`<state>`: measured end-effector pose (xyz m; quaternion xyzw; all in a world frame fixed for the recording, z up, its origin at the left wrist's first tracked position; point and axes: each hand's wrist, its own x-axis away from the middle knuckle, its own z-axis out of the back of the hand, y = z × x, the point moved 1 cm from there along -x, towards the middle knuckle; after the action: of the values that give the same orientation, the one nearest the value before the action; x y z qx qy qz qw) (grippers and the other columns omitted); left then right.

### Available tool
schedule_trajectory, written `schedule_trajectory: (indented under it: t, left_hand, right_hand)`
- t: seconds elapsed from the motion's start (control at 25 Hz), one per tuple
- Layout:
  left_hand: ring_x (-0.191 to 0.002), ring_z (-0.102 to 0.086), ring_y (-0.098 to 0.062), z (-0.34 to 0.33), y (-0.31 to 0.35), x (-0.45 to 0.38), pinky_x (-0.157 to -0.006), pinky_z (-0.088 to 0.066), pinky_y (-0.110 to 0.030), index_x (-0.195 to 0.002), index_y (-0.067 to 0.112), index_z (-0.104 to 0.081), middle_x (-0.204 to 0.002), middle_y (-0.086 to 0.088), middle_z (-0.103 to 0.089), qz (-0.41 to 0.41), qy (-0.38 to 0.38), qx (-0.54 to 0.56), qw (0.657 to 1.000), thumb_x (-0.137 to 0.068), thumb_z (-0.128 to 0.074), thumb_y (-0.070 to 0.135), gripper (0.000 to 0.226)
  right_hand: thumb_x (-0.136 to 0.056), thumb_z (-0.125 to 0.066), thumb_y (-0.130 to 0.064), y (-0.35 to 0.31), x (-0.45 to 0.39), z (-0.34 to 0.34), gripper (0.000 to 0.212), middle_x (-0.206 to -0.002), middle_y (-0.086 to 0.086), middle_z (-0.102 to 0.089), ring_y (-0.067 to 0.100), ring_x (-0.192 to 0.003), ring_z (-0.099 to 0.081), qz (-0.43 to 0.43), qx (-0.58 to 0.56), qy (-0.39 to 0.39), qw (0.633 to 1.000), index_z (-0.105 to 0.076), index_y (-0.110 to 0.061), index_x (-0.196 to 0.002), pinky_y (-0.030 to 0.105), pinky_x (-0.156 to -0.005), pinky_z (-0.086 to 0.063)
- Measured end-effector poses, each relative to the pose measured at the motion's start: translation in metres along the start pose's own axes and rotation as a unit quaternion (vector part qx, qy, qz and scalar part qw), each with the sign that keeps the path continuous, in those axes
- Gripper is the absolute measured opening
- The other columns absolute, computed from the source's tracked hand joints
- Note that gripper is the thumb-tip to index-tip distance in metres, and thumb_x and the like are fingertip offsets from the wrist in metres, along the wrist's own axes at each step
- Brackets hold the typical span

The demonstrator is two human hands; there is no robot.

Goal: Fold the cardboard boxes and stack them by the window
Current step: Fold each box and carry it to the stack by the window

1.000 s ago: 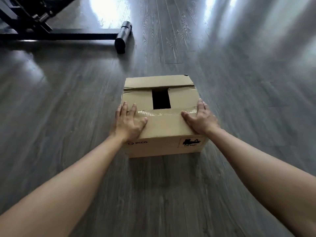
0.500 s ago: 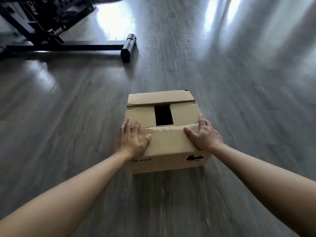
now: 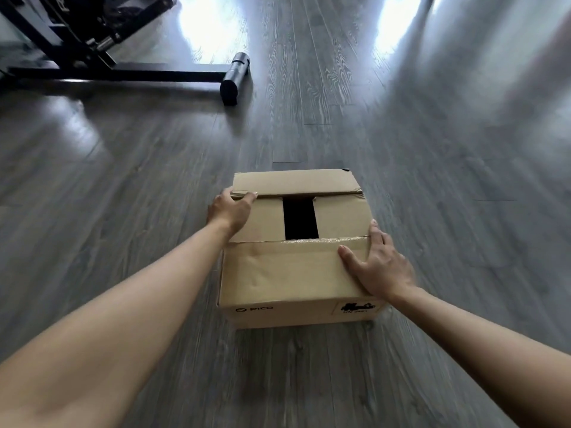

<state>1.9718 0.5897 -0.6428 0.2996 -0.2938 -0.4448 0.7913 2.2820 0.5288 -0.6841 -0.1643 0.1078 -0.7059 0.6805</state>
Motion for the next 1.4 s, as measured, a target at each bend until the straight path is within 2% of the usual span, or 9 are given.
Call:
schedule_trajectory:
  t: [0.24, 0.44, 0.56, 0.72, 0.84, 1.0, 1.16, 1.24, 1.4]
  left_hand:
    - [-0.14, -0.041, -0.026, -0.013, 0.001, -0.03, -0.112, -0.031, -0.034, -0.15, 0.01, -0.04, -0.153, -0.009, -0.044, 0.028, -0.003, 0.147, 0.989, -0.091, -0.062, 0.046, 0.073]
    - [-0.146, -0.031, -0.022, -0.002, 0.006, -0.033, -0.11, -0.029, -0.032, -0.16, 0.018, -0.015, -0.163, -0.003, -0.028, 0.03, 0.008, 0.276, 0.961, -0.074, -0.071, 0.056, 0.109]
    - [-0.143, -0.036, -0.02, 0.018, 0.016, -0.023, -0.116, -0.033, -0.042, -0.159, 0.028, -0.016, -0.16, 0.0, -0.033, -0.002, 0.005, 0.291, 0.957, -0.063, -0.072, 0.063, 0.116]
    - [-0.122, -0.053, -0.017, 0.041, 0.032, 0.002, -0.099, -0.042, -0.031, -0.142, 0.039, -0.05, -0.129, 0.001, -0.057, -0.082, 0.032, 0.18, 0.98, -0.062, -0.067, 0.075, 0.09]
    - [-0.114, -0.057, -0.023, 0.046, 0.033, 0.027, -0.097, -0.046, -0.037, -0.116, 0.036, -0.069, -0.114, 0.0, -0.068, -0.156, 0.096, -0.026, 0.983, -0.06, -0.055, 0.082, 0.074]
    - [-0.113, -0.055, -0.027, 0.041, 0.018, 0.063, -0.097, -0.038, -0.043, -0.11, 0.03, -0.072, -0.103, 0.0, -0.071, -0.242, 0.121, -0.188, 0.944, -0.069, -0.04, 0.081, 0.073]
    - [-0.135, -0.044, -0.026, 0.018, 0.0, 0.092, -0.108, -0.028, -0.043, -0.139, 0.027, -0.056, -0.139, -0.003, -0.059, -0.26, 0.072, -0.318, 0.909, -0.07, -0.023, 0.082, 0.094]
    - [-0.149, -0.024, -0.023, 0.001, -0.006, 0.1, -0.118, -0.014, -0.042, -0.153, 0.031, -0.036, -0.159, -0.002, -0.036, -0.246, 0.026, -0.356, 0.901, -0.069, -0.01, 0.084, 0.103]
    - [-0.154, 0.005, -0.02, -0.028, -0.024, 0.107, -0.123, 0.007, -0.043, -0.16, 0.032, 0.0, -0.168, -0.006, 0.002, -0.232, -0.043, -0.393, 0.889, -0.067, 0.007, 0.084, 0.106]
  right_hand:
    - [-0.083, -0.032, -0.083, 0.0, -0.002, -0.003, 0.101, -0.154, 0.006, -0.033, 0.034, -0.117, -0.058, 0.007, 0.004, 0.012, 1.0, -0.009, -0.02, -0.157, 0.045, -0.09, -0.048]
    - [-0.081, -0.03, -0.085, -0.001, -0.001, -0.002, 0.104, -0.157, 0.005, -0.028, 0.034, -0.12, -0.058, -0.002, 0.0, 0.006, 1.0, -0.008, -0.019, -0.158, 0.044, -0.091, -0.048]
    - [-0.079, -0.027, -0.088, 0.0, 0.001, 0.0, 0.108, -0.16, 0.003, -0.024, 0.031, -0.128, -0.052, 0.005, -0.011, -0.007, 1.0, -0.006, -0.018, -0.158, 0.045, -0.097, -0.046]
    - [-0.08, -0.026, -0.088, 0.0, 0.001, 0.004, 0.108, -0.16, 0.005, -0.023, 0.03, -0.136, -0.044, 0.013, -0.017, -0.025, 0.999, -0.002, -0.018, -0.159, 0.047, -0.101, -0.045]
    - [-0.083, -0.039, -0.083, 0.0, 0.002, 0.007, 0.106, -0.158, 0.006, -0.02, 0.029, -0.14, -0.033, 0.012, -0.048, -0.023, 0.999, 0.004, -0.019, -0.157, 0.048, -0.107, -0.041]
    - [-0.08, -0.056, -0.076, -0.004, 0.009, 0.014, 0.12, -0.159, 0.01, -0.011, 0.029, -0.143, -0.022, 0.04, -0.042, 0.11, 0.992, 0.008, -0.011, -0.157, 0.048, -0.115, -0.032]
    - [-0.075, -0.061, -0.074, -0.01, 0.007, 0.027, 0.125, -0.163, 0.015, -0.002, 0.035, -0.147, -0.014, 0.072, 0.031, 0.15, 0.986, 0.008, -0.012, -0.158, 0.052, -0.113, -0.029]
    - [-0.078, -0.055, -0.075, -0.01, 0.003, 0.03, 0.12, -0.165, 0.013, 0.01, 0.035, -0.15, -0.004, 0.083, 0.083, 0.12, 0.986, 0.013, -0.018, -0.158, 0.05, -0.116, -0.022]
    - [-0.093, -0.028, -0.072, -0.005, -0.004, 0.021, 0.088, -0.165, 0.002, 0.022, 0.026, -0.153, 0.012, 0.106, 0.129, 0.017, 0.986, 0.012, -0.029, -0.158, 0.049, -0.121, -0.007]
